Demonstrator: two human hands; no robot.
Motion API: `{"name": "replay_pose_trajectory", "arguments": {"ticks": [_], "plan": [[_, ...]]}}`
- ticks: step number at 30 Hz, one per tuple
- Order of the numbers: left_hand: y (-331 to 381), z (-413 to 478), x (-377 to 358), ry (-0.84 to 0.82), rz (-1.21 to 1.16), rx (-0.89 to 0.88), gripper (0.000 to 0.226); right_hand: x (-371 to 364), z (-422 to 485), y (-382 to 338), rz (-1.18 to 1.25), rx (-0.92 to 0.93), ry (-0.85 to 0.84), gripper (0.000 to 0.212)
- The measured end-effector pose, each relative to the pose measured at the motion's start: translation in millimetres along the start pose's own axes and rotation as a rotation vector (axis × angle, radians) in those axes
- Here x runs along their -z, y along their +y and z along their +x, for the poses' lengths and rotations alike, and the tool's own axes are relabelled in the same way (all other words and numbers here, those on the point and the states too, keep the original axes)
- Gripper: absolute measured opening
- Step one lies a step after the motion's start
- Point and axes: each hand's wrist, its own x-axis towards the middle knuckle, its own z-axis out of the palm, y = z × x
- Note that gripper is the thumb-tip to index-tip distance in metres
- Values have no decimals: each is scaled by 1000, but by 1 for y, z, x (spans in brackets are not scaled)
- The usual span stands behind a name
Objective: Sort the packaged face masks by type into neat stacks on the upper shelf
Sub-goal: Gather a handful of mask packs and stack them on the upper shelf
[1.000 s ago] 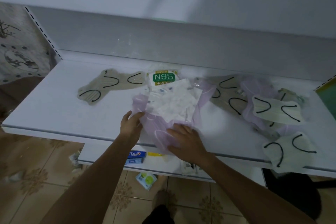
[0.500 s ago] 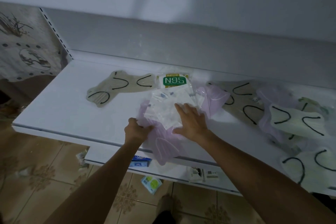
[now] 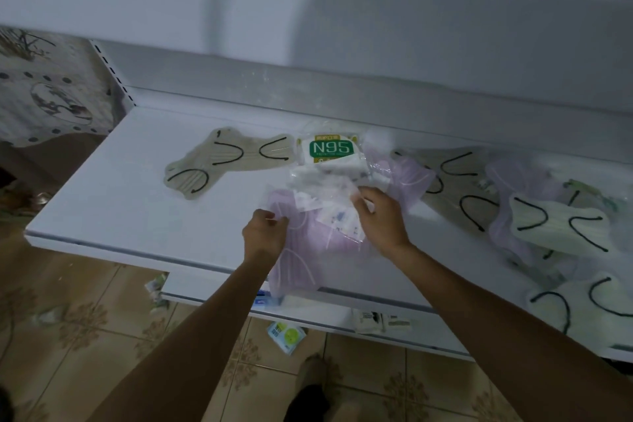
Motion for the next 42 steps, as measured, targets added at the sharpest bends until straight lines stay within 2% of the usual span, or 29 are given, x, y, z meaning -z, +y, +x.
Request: {"name": "replay_pose_trajectory", "arguments": {"ticks": [2, 4, 6, 8, 10, 12, 13, 15, 17, 18, 19, 20, 23, 25, 27, 29, 31, 32, 34, 35, 37, 40, 42], "plan": [[1, 0, -5, -68, -97, 42, 34, 5, 8, -5, 45, -94, 10, 26], [4, 0, -7, -185, -332, 141, 27, 7, 12, 0, 56, -178, -130, 21], [9, 0, -6, -247, -477, 239, 26, 8, 9, 14, -55, -164, -260, 14], [10, 1, -5, -276, -441, 246, 22, 10, 4, 23, -227, -41, -225, 5], [6, 4, -6, -246, -298, 181, 19, 15, 3, 26, -278, 47, -97, 12], [4, 7, -7, -196, -175, 139, 15, 23, 6, 19, -135, -48, 44, 29], [3, 8, -8, -183, -167, 140, 10, 27, 9, 14, 4, -138, 132, 30], [1, 11, -12, -185, -195, 146, 8, 31, 16, 4, 416, -350, 272, 17], [-1, 14, -17, -191, -201, 135, 11, 27, 16, -6, 766, -558, 258, 12], [0, 13, -19, -198, -183, 121, 11, 21, 12, -7, 786, -630, 178, 10], [2, 12, -20, -202, -153, 99, 12, 13, 8, -3, 717, -685, 80, 4], [4, 10, -20, -204, -101, 59, 19, 7, 2, 1, 595, -726, -30, 10], [8, 6, -19, -162, 150, -82, 35, 2, -7, 10, 130, -732, -233, 52], [8, 7, -18, -116, 225, -140, 35, 8, -4, 13, -203, -635, -200, 68], [9, 9, -19, -86, 245, -172, 33, 20, 3, 14, -365, -533, -58, 62], [11, 10, -20, -57, 177, -167, 39, 31, 14, 17, -423, -312, 95, 39], [17, 8, -21, -58, 51, -108, 53, 38, 31, 22, -382, -139, 128, 15], [19, 8, -22, -67, -12, -66, 58, 40, 41, 24, -365, -112, 81, 15], [24, 11, -22, -93, -86, 14, 63, 41, 62, 26, -324, -160, -84, 63], [25, 12, -21, -105, -102, 48, 63, 41, 69, 24, -285, -235, -155, 80], [24, 19, -22, -176, -155, 98, 59, 39, 76, 20, -246, -346, -283, 95], [23, 23, -23, -337, -175, 116, 49, 35, 79, 20, -259, -373, -292, 79], [23, 23, -24, -381, -149, 109, 47, 34, 78, 18, -243, -362, -321, 52]]}}
